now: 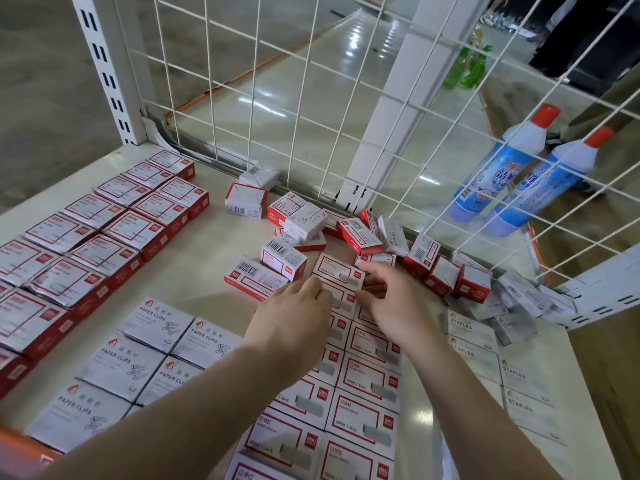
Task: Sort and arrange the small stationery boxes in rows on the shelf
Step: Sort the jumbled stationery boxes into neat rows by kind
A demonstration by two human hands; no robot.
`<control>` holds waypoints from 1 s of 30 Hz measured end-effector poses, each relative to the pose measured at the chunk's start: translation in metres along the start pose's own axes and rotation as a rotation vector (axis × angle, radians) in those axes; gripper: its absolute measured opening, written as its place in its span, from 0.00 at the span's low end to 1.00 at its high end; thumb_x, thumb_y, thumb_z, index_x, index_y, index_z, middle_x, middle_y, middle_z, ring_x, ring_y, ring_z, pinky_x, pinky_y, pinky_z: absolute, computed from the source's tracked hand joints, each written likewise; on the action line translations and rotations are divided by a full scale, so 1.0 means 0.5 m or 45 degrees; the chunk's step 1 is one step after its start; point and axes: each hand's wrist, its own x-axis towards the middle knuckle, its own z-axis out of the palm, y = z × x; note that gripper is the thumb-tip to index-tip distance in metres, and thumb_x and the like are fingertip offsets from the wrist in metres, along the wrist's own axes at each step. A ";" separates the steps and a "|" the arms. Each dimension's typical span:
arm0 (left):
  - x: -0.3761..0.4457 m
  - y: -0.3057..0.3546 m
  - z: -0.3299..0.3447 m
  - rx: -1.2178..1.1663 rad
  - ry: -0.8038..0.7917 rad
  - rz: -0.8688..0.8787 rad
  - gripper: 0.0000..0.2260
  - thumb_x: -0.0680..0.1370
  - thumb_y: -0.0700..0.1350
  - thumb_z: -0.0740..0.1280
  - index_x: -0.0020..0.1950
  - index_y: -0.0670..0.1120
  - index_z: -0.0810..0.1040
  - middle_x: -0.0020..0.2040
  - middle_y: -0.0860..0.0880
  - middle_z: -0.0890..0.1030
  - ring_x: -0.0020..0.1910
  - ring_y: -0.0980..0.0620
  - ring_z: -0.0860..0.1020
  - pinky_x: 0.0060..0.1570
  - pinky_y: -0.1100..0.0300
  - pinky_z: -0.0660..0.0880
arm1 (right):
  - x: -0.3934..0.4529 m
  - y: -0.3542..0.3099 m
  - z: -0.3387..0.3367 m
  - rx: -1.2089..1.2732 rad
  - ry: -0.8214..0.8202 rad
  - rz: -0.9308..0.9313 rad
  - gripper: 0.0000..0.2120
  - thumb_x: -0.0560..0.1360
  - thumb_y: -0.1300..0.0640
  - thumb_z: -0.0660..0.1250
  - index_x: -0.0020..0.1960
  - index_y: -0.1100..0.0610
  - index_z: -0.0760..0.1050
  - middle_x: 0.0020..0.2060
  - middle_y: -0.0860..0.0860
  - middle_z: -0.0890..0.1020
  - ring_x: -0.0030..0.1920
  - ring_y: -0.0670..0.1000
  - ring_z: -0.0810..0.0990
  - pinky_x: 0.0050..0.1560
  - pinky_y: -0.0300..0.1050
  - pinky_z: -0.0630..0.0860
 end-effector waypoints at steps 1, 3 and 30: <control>0.000 -0.001 0.001 -0.002 -0.002 0.005 0.17 0.80 0.48 0.58 0.70 0.52 0.64 0.65 0.54 0.67 0.66 0.53 0.65 0.65 0.58 0.64 | 0.000 -0.001 -0.003 -0.030 -0.029 -0.018 0.21 0.76 0.58 0.66 0.67 0.48 0.70 0.57 0.46 0.77 0.55 0.45 0.75 0.54 0.37 0.69; -0.002 0.000 0.004 -0.009 -0.007 0.005 0.19 0.80 0.47 0.58 0.71 0.52 0.62 0.67 0.53 0.65 0.67 0.53 0.63 0.66 0.59 0.63 | 0.002 -0.004 -0.010 -0.079 -0.069 -0.052 0.21 0.76 0.58 0.65 0.68 0.48 0.69 0.61 0.46 0.76 0.60 0.46 0.73 0.56 0.36 0.66; 0.042 0.020 0.004 0.009 -0.113 -0.108 0.27 0.78 0.49 0.63 0.74 0.49 0.57 0.74 0.48 0.57 0.73 0.48 0.57 0.69 0.54 0.61 | 0.007 0.002 0.000 -0.099 -0.045 -0.069 0.21 0.77 0.58 0.64 0.69 0.50 0.68 0.65 0.48 0.72 0.65 0.48 0.70 0.60 0.39 0.64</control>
